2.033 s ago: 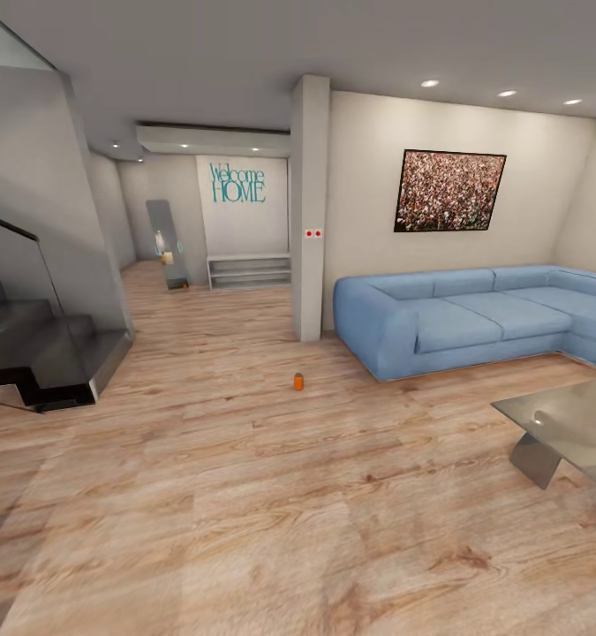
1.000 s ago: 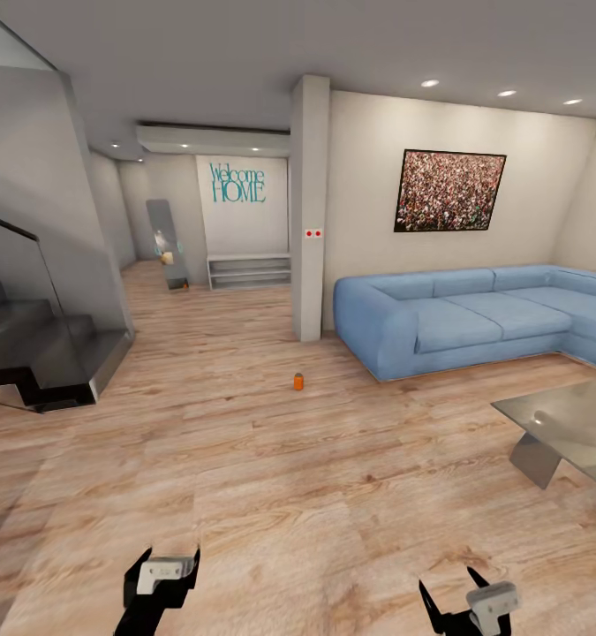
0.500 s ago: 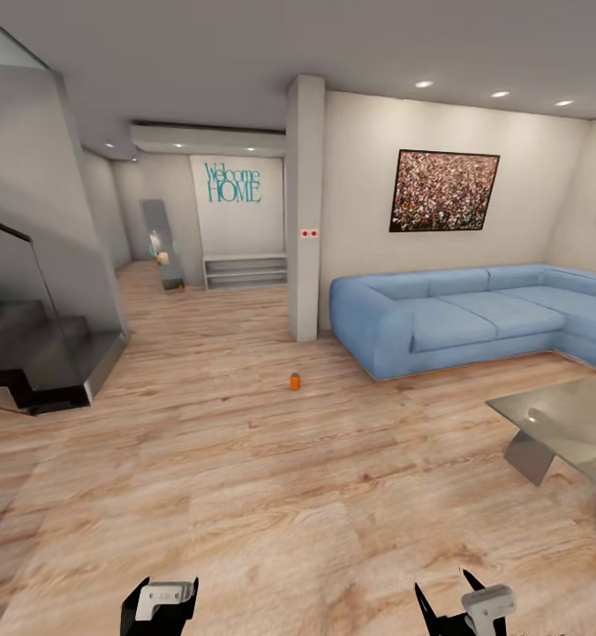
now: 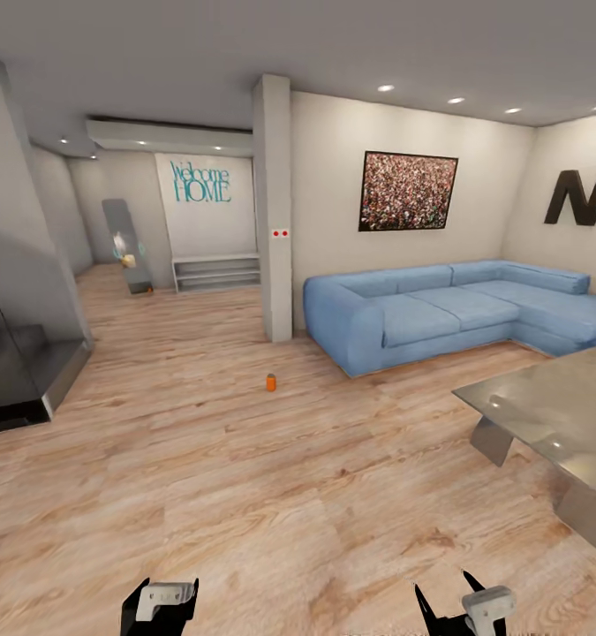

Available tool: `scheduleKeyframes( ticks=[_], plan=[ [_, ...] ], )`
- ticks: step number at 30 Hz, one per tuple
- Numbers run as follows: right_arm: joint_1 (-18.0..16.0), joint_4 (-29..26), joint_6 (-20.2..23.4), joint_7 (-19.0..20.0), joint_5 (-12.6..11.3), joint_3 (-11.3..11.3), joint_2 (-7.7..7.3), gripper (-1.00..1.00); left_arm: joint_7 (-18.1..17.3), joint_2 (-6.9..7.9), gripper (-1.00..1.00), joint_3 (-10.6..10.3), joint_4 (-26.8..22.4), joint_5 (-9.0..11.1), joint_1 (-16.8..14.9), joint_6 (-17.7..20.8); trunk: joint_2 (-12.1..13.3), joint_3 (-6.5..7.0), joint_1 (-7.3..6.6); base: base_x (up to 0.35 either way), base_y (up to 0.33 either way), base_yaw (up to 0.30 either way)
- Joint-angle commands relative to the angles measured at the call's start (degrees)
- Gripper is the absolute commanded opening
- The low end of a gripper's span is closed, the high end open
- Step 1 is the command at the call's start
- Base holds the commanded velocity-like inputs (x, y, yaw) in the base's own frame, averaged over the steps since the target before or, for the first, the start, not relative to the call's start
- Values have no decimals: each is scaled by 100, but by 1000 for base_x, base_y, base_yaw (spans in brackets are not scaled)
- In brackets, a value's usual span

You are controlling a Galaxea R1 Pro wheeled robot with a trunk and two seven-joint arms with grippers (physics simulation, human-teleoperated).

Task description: Put the three can of soda from the living room inside the tash can in the kitchen.

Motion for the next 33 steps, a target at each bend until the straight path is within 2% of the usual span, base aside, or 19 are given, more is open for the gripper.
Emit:
scheduleKeyframes(
  ticks=[1,33],
  plan=[
    [0,0,0,0,0,0,0,100,0,0,100,0,0,0,0,0,0,0,0,0,0,-243],
    [0,8,0,-3,0,-19,-9,100,0,0,100,1,-1,33,-1,0,0,20,0,0,0,-245]
  ],
)
